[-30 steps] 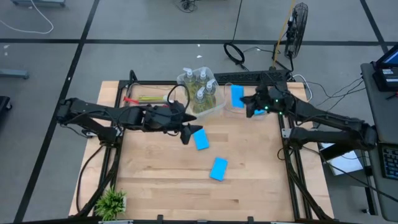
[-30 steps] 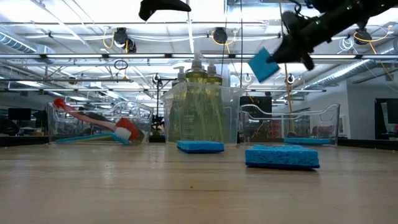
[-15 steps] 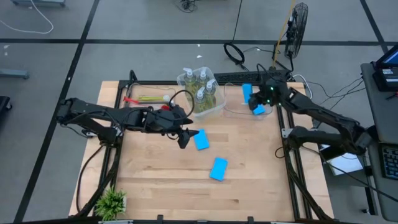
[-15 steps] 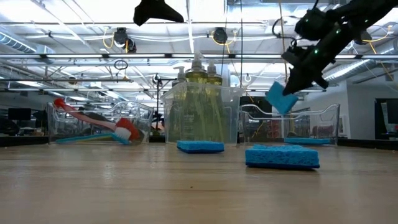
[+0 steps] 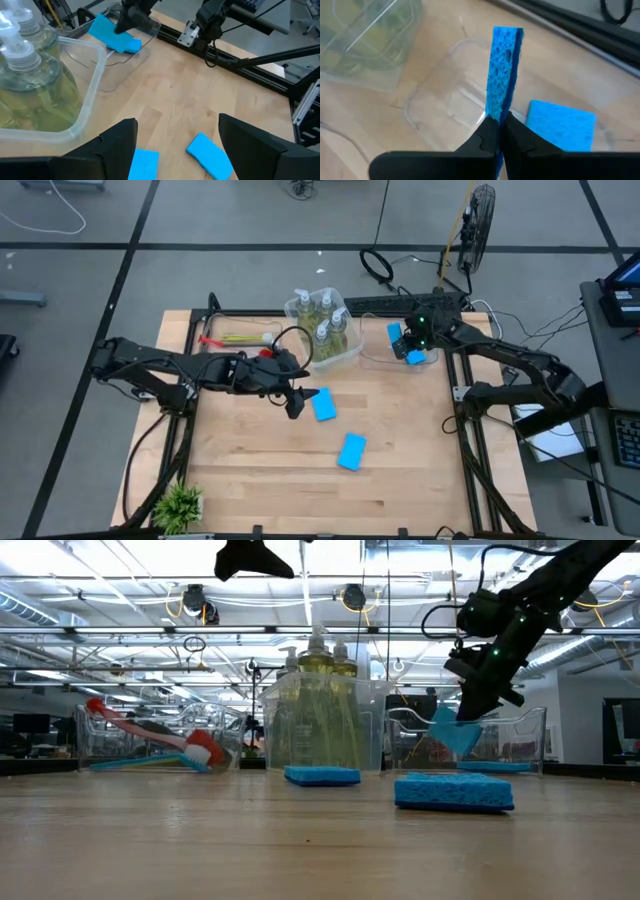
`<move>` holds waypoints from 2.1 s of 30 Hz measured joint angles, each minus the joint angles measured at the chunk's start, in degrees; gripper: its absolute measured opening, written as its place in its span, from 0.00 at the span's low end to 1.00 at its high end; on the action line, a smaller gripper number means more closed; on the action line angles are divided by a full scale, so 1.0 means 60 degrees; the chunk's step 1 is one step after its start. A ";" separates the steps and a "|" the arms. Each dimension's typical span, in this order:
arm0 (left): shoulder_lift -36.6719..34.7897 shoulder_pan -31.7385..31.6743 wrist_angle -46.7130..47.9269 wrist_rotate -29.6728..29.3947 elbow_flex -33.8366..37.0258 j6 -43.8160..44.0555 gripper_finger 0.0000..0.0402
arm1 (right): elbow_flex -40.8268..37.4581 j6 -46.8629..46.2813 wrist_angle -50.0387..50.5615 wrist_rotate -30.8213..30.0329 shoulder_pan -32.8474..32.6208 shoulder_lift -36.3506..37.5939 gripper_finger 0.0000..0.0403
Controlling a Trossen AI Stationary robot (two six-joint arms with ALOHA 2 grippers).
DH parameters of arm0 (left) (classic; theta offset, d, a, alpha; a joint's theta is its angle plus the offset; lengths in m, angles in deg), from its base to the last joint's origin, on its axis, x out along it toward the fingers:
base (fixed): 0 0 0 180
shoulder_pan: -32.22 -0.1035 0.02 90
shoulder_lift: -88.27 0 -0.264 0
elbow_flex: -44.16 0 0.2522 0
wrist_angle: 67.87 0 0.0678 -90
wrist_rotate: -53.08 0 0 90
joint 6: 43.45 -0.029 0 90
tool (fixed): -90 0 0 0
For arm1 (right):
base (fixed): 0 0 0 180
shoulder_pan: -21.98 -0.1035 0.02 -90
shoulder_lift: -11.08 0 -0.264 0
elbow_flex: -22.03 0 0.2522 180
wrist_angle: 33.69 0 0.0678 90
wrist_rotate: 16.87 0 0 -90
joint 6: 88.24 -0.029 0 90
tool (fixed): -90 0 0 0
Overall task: Pick & Place Kitchen Sink Supplies
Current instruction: Put the blue sponge into the right transparent bin
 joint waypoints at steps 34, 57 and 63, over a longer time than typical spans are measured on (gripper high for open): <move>-0.4615 0.0058 -0.5520 0.0335 0.6535 0.0517 0.70 | -0.0004 -0.0085 0.0252 0.0437 0.0062 -0.0952 0.01; -0.4852 0.0054 -0.5585 0.0335 0.6670 0.0098 0.70 | -0.0007 -0.0360 0.0518 0.0202 0.0058 0.0121 0.33; -0.4852 0.0054 -0.5527 0.0335 0.6670 0.0179 0.70 | -0.0005 -0.0576 0.0494 0.0252 0.0040 0.1173 0.31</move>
